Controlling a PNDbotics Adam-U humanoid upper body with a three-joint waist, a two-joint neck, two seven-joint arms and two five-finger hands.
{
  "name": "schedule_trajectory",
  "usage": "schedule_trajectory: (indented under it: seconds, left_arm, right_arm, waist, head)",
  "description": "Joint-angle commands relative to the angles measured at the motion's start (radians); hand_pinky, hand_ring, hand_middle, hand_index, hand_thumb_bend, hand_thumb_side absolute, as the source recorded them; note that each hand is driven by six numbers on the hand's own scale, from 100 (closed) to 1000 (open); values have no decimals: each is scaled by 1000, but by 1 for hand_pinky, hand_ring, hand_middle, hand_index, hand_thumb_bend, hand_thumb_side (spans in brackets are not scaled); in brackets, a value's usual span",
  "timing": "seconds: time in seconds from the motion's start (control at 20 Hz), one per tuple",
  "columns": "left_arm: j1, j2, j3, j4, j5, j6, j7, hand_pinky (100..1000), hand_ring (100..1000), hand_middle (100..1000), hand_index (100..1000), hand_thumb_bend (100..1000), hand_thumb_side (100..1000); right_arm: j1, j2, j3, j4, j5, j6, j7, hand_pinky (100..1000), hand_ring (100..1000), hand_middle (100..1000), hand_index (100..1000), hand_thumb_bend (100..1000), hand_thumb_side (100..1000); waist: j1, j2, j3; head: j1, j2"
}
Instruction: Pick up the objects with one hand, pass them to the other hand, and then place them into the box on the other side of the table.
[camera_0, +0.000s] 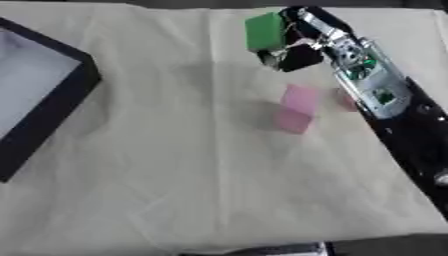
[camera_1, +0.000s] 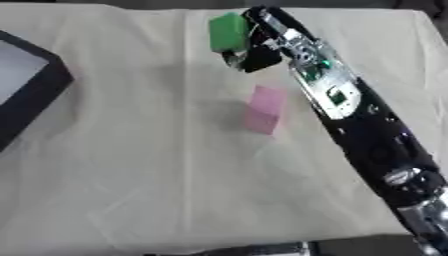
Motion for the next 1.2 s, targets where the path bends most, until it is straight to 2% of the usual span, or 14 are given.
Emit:
schedule_trajectory:
  seconds: [0.05, 0.5, 0.65, 1.2]
  left_arm:
    - [-10, 51, -3, -60, -25, 16, 6, 821, 731, 754, 872, 469, 750]
    - [-25, 65, -53, -226, -132, 99, -8, 815, 728, 751, 861, 477, 711]
    - [-39, 71, -78, -280, -165, 131, -29, 813, 731, 751, 855, 466, 683]
    - [-114, 80, -172, -421, -339, 236, -154, 810, 738, 743, 847, 523, 618]
  right_arm:
    - [-23, 17, -4, 1, -3, -4, -16, 734, 571, 523, 538, 129, 100]
    - [-17, 100, -2, 27, 16, -27, -53, 733, 567, 523, 538, 115, 100]
    - [-14, 121, -3, 37, 29, -36, -66, 734, 566, 523, 538, 111, 100]
    - [-3, 189, -1, 65, 71, -59, -105, 734, 559, 523, 538, 100, 100]
  waist:
    - [3, 2, 2]
    - [7, 3, 10]
    - [11, 3, 16]
    - [22, 2, 32]
  head:
    - [4, -1]
    - [-4, -1]
    - [-17, -1]
    - [-47, -1]
